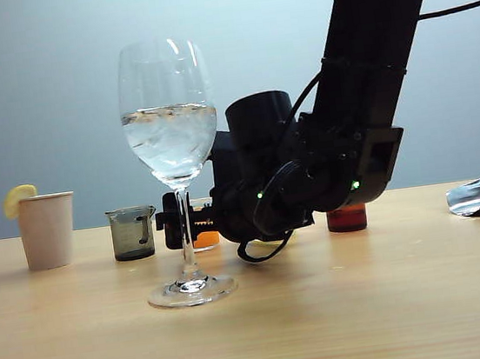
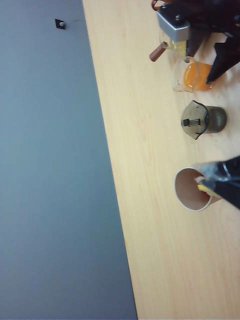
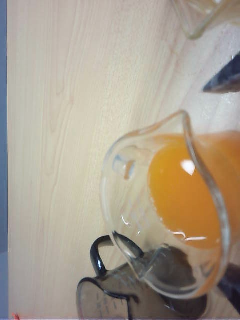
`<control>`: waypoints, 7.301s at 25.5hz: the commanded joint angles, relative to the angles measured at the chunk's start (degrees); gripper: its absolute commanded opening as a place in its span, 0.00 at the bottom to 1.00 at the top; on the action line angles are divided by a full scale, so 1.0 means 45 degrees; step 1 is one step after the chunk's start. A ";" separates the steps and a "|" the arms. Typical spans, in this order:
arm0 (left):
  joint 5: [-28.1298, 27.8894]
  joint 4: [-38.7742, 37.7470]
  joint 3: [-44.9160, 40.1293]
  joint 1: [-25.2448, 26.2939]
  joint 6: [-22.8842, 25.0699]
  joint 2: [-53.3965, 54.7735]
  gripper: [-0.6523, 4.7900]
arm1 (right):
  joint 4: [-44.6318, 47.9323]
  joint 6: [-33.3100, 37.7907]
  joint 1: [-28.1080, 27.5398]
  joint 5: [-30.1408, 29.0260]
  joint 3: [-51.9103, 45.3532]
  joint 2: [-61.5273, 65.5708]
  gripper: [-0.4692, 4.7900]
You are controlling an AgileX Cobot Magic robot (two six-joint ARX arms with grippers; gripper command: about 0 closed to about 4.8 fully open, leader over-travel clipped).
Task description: Pick up the second measuring cup from the left, pour the orange juice inside into the goblet, and finally put the measuring cup back in its original place.
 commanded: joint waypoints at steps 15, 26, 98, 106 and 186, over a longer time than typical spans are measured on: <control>-0.0015 -0.0243 0.0068 -0.0015 0.0053 -0.0010 0.11 | -0.0355 0.1088 0.0102 0.0029 0.1005 0.0699 0.91; -0.0019 -0.0622 0.0068 -0.0015 0.0053 -0.0010 0.11 | -0.0073 0.1098 0.0180 -0.0019 0.1001 0.0860 0.84; 0.0889 -0.0325 0.0073 -0.0019 0.0277 -0.0335 0.11 | -0.3594 -0.1540 -0.1564 -0.2846 0.0962 -0.4124 0.57; 0.2191 -0.0714 0.0073 -0.0389 -0.1137 -0.0699 0.11 | -0.5625 -0.2501 -0.1681 -0.4163 0.0957 -0.5935 0.57; -0.0335 -0.4775 0.2424 -0.6698 -0.2914 0.2205 0.11 | -1.3124 -0.9214 -0.0457 -0.5581 -0.1054 -1.1803 0.46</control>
